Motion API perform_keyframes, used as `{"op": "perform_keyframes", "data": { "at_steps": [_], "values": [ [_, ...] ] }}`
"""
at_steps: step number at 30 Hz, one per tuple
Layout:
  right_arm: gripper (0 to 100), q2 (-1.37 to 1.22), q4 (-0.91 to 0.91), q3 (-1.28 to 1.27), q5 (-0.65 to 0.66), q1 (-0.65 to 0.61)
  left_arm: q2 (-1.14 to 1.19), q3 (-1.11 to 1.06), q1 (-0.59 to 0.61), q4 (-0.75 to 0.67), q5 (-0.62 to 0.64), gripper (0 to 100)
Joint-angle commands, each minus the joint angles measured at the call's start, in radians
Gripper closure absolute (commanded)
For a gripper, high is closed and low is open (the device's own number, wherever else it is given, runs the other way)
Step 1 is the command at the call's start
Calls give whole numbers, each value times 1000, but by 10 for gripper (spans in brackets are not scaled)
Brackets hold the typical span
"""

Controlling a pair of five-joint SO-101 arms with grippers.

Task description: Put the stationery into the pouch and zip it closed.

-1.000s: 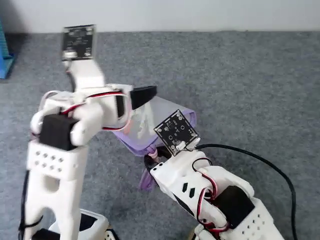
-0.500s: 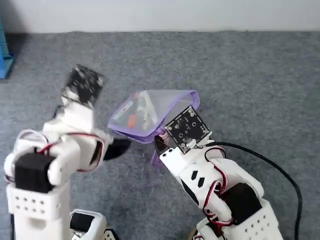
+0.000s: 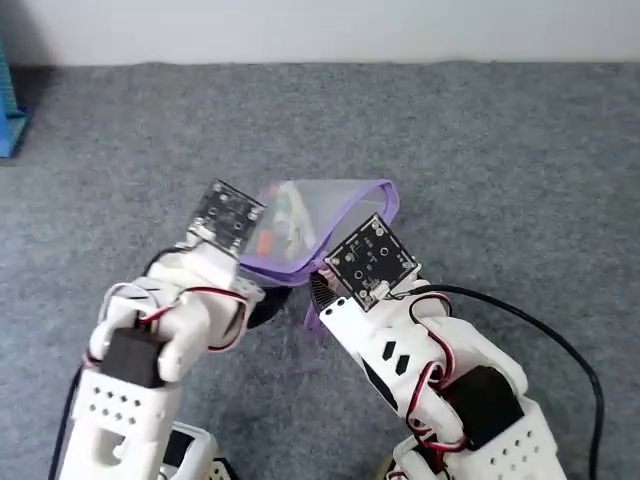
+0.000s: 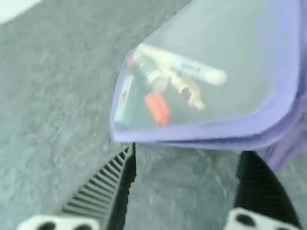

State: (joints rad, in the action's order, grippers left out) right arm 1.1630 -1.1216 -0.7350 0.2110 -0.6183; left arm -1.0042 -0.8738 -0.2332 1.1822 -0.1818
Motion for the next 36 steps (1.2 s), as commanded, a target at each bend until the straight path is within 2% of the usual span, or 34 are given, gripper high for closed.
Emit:
{"op": "perform_keyframes", "data": {
  "at_steps": [1,5,9,14,19,25,31,36],
  "values": [
    [991,12,27,75,43,8,-20,-39,-83,-150,29,739],
    [991,12,27,75,64,8,-20,-64,-100,-256,103,750],
    [991,12,27,75,66,8,-25,-59,-110,-265,135,750],
    [991,12,28,75,64,12,-28,-54,-180,-267,172,779],
    [991,12,70,75,64,13,-28,-13,-249,-269,172,828],
    [991,16,68,75,66,13,-21,-62,-222,-381,172,833],
    [991,15,68,75,66,16,-23,-110,-229,-453,166,941],
    [991,12,76,75,66,71,-28,-139,-226,-459,75,987]
  ]
}}
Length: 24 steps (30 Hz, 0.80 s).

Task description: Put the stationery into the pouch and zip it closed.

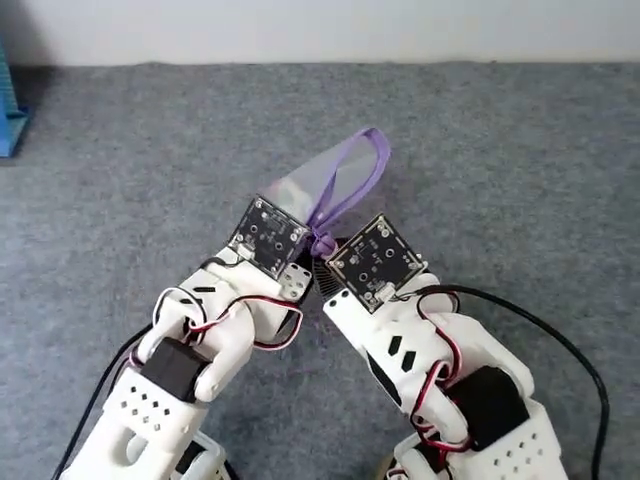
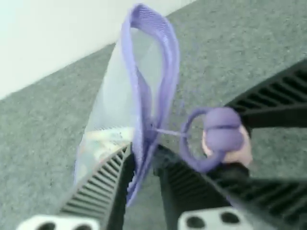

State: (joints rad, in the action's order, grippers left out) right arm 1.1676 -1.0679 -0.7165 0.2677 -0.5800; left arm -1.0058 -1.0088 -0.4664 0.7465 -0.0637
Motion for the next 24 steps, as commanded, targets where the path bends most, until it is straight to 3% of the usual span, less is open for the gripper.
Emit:
{"op": "perform_keyframes", "data": {
  "at_steps": [1,16,24],
  "values": [
    [991,7,22,57,9,45,-26,-7,12,-21,-46,987],
    [991,-309,392,44,9,363,-29,1,14,129,-46,990],
    [991,-478,559,46,66,456,-29,33,14,135,-46,991]
  ]
}}
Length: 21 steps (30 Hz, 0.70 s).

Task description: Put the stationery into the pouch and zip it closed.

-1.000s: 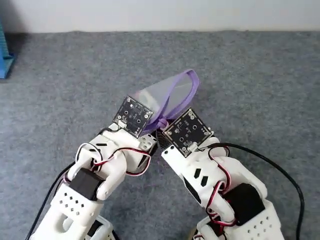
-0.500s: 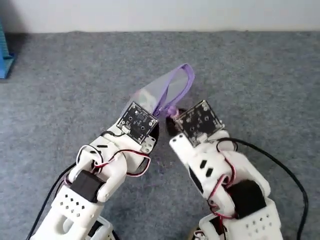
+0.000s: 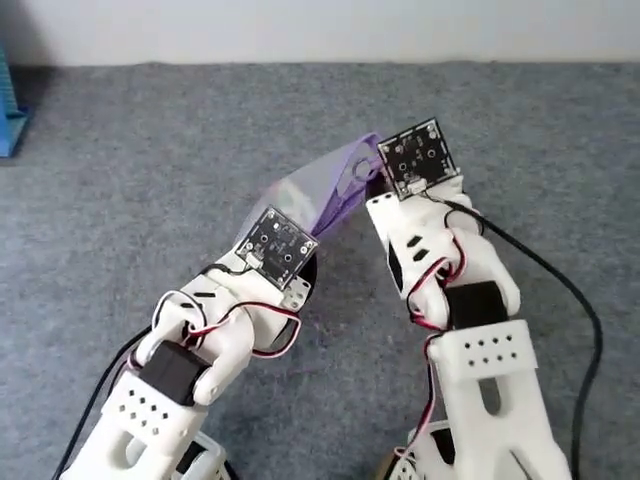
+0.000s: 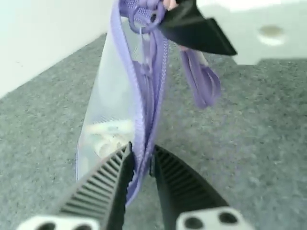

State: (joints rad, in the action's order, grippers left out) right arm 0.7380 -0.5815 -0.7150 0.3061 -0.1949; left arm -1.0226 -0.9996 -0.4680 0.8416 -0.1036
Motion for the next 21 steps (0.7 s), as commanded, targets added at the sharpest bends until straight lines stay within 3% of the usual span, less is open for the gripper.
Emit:
{"op": "perform_keyframes", "data": {
  "at_steps": [1,9,17,21],
  "values": [
    [991,-65,94,44,31,82,-12,24,15,40,-6,991],
    [991,-272,257,80,69,170,-12,24,17,40,-5,991],
    [991,-550,257,310,63,289,-12,24,17,38,-5,991],
    [991,-562,183,359,60,277,-12,25,17,31,-5,990]
  ]
}}
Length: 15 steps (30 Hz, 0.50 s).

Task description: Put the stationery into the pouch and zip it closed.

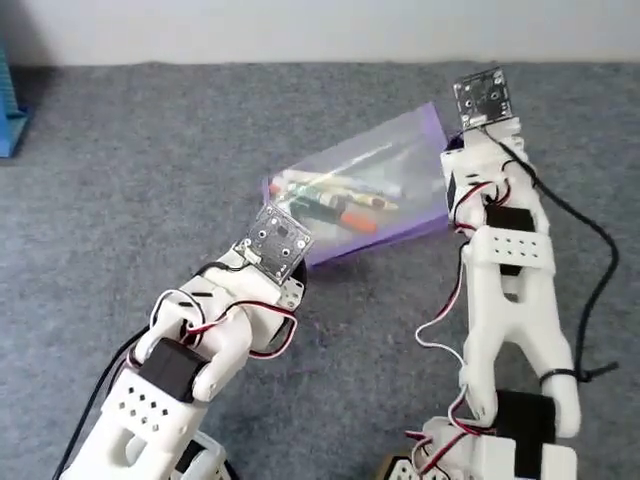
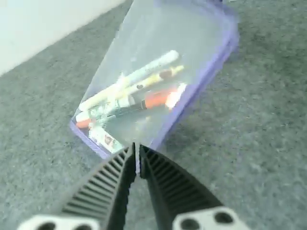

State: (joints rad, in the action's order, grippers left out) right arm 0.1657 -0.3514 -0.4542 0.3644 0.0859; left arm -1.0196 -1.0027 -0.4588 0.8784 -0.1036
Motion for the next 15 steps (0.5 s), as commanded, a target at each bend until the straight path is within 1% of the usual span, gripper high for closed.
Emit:
{"op": "perform_keyframes", "data": {
  "at_steps": [1,4,7,11,13,15],
  "values": [
    [991,22,-85,114,-11,-22,-15,28,8,-6,-5,989],
    [991,96,-202,150,-80,-67,-15,47,8,-3,2,987],
    [991,191,-306,164,-95,-130,-15,84,20,2,101,953],
    [991,338,-395,164,-95,-213,-15,143,66,3,256,813],
    [991,409,-430,164,-89,-255,-14,182,80,25,296,754],
    [991,469,-464,164,-87,-303,-14,228,77,64,304,735]
  ]
}}
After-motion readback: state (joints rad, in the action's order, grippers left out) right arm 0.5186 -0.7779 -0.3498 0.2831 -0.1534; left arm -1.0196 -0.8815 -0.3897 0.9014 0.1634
